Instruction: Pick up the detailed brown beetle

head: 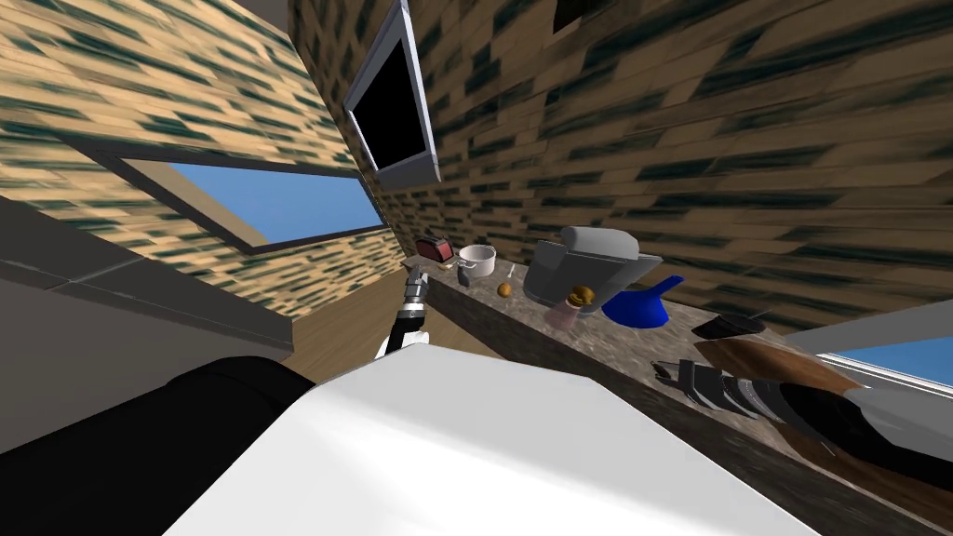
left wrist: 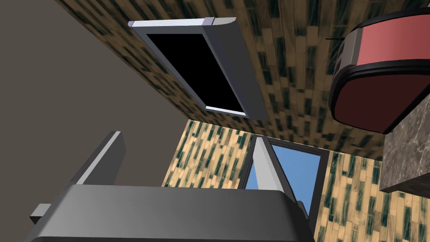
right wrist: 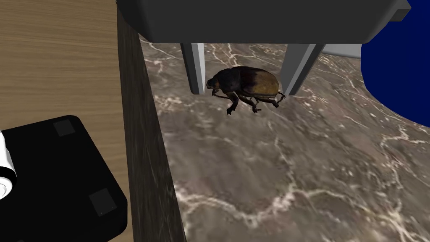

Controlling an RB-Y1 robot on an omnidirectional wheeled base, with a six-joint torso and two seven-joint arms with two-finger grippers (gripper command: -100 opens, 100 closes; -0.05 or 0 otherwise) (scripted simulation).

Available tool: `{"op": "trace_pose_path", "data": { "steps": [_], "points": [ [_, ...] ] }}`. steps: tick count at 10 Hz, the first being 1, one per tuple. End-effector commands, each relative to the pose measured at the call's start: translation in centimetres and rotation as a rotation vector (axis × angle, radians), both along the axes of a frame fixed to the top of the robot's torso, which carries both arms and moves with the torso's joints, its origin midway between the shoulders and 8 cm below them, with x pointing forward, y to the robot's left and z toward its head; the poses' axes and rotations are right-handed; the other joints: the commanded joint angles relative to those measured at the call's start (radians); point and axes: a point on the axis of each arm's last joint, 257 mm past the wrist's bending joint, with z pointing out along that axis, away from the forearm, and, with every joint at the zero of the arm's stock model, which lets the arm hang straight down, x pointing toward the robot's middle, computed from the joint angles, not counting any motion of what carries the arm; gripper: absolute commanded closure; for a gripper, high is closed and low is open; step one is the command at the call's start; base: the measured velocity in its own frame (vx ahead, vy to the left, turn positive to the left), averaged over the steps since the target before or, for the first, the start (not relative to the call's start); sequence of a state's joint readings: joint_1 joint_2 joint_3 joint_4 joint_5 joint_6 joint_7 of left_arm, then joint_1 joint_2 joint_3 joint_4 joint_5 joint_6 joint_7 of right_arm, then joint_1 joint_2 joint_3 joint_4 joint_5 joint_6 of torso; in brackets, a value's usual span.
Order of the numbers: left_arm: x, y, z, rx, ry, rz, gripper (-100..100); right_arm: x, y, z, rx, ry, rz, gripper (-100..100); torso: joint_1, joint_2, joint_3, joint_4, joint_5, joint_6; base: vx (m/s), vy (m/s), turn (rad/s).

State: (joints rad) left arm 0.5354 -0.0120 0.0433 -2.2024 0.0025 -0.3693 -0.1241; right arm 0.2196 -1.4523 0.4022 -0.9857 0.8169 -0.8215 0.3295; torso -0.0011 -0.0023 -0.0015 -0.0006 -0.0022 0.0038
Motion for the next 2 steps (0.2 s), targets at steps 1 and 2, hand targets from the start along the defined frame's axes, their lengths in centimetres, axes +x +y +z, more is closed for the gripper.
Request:
{"op": "trace_pose_path", "data": {
  "steps": [1,2],
  "points": [
    [0.00,0.00,0.00,0.000,0.000,0.000,0,0.00,0.00,0.00,0.000,0.000,0.000,100,0.000,0.000,0.000,0.000,0.000,0.000,0.027,0.022,-0.071],
    [0.01,-0.01,0.01,0.000,0.000,0.000,0,-0.07,-0.03,0.08,0.000,0.002,0.003,0,-0.001,0.001,0.000,0.000,-0.001,-0.002,0.000,0.000,0.000]
  ]
}}
